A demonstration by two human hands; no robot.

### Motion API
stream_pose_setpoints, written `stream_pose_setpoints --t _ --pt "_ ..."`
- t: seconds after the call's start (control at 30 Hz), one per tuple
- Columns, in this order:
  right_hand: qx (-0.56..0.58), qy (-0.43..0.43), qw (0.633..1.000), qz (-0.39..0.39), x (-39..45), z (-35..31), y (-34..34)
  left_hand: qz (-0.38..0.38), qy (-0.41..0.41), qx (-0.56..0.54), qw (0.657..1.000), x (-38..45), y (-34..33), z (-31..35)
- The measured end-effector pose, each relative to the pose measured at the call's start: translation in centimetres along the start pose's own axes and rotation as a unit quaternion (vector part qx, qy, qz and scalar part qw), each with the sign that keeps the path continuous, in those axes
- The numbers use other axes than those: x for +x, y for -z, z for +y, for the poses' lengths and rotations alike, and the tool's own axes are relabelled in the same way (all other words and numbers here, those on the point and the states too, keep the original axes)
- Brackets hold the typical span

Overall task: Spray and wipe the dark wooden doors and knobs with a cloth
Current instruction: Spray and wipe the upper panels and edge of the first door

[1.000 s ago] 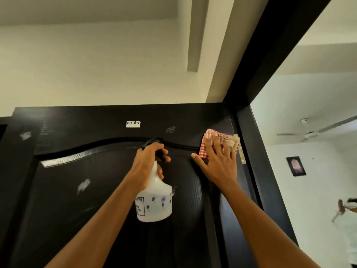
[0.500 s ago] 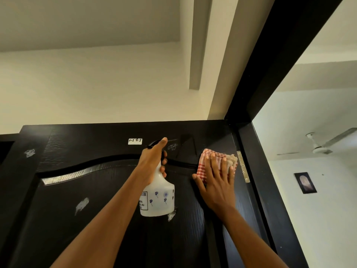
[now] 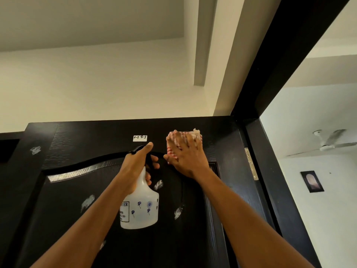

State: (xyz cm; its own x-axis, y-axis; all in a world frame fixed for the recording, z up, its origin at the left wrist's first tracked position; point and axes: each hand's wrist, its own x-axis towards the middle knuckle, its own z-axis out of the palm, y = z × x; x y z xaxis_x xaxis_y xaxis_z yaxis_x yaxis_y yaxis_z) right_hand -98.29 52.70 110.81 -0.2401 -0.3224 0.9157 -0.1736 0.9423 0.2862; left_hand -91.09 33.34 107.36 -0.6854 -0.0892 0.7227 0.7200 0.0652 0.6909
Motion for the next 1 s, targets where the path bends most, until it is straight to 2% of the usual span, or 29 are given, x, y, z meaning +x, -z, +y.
stream_pose_setpoints --t 0.1,0.2,0.27,0.37,0.43,0.53,0.63,0.7,0.8,0.9,1.0 --pt "-0.024 -0.034 0.998 0.041 2.1 1.6 0.4 -0.010 -0.008 -0.003 1.000 -0.2 0.4 0.0" --pt "-0.002 -0.198 0.976 0.087 3.0 5.6 0.6 -0.021 -0.019 -0.012 1.000 -0.1 0.4 0.3" --pt "0.042 -0.283 0.954 0.089 3.4 7.2 1.1 -0.028 -0.017 -0.014 0.999 -0.2 0.6 0.5" --pt "0.058 -0.312 0.945 0.078 5.1 6.3 1.0 -0.046 -0.011 -0.017 0.999 -0.1 0.5 0.5" --pt "0.044 -0.263 0.961 0.073 6.4 4.4 0.7 -0.052 -0.007 -0.016 0.998 0.0 0.1 0.6" --pt "0.002 -0.083 0.995 0.056 7.2 1.8 0.5 -0.042 -0.021 -0.027 0.999 0.2 -0.5 0.7" --pt "-0.061 0.084 0.994 0.040 5.6 2.0 0.2 -0.006 -0.060 -0.041 0.997 0.4 -1.3 1.0" --pt "-0.090 0.123 0.987 0.052 2.8 4.3 -0.8 -0.001 -0.072 -0.032 0.997 0.2 -2.2 0.9" --pt "-0.091 0.049 0.992 0.073 -1.7 8.3 -1.6 -0.019 -0.053 -0.020 0.998 -0.3 -3.1 0.8" --pt "-0.051 -0.112 0.989 0.085 -4.3 11.4 -0.8 -0.039 -0.039 -0.022 0.998 -1.0 -4.4 1.2" --pt "0.014 -0.259 0.961 0.097 -3.0 11.8 -0.1 -0.029 -0.045 -0.015 0.998 -1.5 -5.2 1.2"
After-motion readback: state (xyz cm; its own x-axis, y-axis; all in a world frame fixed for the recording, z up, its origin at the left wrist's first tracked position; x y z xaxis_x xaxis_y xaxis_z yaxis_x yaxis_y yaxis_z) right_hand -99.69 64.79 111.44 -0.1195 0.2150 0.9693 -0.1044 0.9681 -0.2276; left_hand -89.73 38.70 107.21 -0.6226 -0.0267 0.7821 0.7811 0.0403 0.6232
